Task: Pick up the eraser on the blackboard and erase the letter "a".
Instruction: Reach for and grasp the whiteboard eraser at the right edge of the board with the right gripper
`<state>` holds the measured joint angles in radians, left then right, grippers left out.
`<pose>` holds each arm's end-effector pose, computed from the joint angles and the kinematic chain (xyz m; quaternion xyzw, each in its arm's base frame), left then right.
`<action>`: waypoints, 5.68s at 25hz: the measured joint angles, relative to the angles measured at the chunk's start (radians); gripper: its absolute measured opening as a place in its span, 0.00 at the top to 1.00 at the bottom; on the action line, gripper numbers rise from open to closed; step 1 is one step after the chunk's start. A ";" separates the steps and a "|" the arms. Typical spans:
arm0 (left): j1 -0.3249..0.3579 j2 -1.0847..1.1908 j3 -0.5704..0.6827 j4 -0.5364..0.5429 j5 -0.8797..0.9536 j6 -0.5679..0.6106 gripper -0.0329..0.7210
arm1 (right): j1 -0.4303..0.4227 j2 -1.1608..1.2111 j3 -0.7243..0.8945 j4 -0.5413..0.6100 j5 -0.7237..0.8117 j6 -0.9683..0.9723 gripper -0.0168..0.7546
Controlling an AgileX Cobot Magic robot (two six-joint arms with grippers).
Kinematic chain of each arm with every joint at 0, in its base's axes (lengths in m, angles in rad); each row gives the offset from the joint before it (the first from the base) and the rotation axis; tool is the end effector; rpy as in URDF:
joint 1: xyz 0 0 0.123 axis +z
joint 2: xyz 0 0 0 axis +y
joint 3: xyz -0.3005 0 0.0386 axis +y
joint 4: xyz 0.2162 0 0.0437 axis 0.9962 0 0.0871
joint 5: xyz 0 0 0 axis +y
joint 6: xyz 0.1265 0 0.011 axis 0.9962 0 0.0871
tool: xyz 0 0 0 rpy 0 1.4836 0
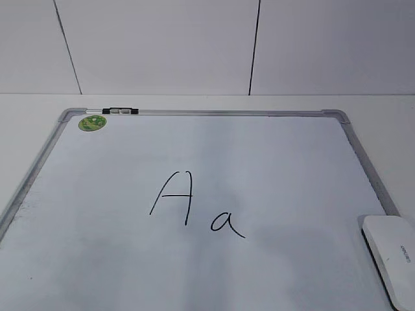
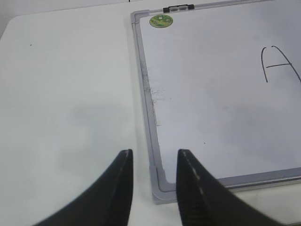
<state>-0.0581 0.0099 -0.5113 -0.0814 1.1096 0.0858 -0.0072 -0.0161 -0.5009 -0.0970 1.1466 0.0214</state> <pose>-0.0221 -0.0080 0.2439 0.0647 0.8622 -0.0337 0.5012 -0.0264 -0.0110 0.2365 0.0168 0.8695 -0.0448 0.4916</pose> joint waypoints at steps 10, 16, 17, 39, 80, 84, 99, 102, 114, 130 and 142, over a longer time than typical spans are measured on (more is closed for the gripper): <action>0.000 0.000 0.000 0.000 0.000 0.000 0.64 | 0.000 0.000 0.000 0.000 0.000 0.000 0.28; 0.000 0.000 0.000 0.000 0.000 0.000 0.64 | 0.000 0.000 0.000 0.000 0.000 0.000 0.28; 0.000 0.000 0.000 0.000 0.000 0.000 0.64 | 0.000 0.000 0.000 0.000 0.000 0.000 0.28; 0.000 0.000 0.000 -0.003 0.000 0.000 0.64 | 0.004 0.000 0.000 0.000 0.000 0.000 0.28; 0.000 0.000 0.000 -0.011 -0.002 0.000 0.64 | 0.120 0.824 -0.378 0.078 -0.022 0.025 0.28; 0.000 0.000 0.000 -0.011 -0.002 0.000 0.64 | 0.130 0.941 -0.396 0.136 0.067 0.072 0.28; 0.000 0.000 0.000 -0.012 -0.004 0.000 0.64 | 0.145 1.177 -0.397 0.171 0.087 0.087 0.28; 0.000 0.000 0.000 -0.012 -0.004 0.000 0.64 | 0.145 1.218 -0.397 0.174 0.087 0.087 0.28; 0.000 0.000 0.000 -0.012 -0.004 0.000 0.64 | 0.145 1.391 -0.404 0.176 0.071 0.075 0.28; 0.000 0.000 0.000 -0.013 -0.004 0.000 0.64 | 0.145 1.460 -0.406 0.215 -0.057 0.066 0.26; 0.000 0.000 0.000 -0.027 -0.004 0.000 0.64 | 0.145 1.460 -0.379 0.175 -0.066 0.006 0.12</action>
<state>-0.0581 0.0099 -0.5113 -0.1088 1.1060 0.0858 0.1383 1.4435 -0.8802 0.0778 1.0803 0.0275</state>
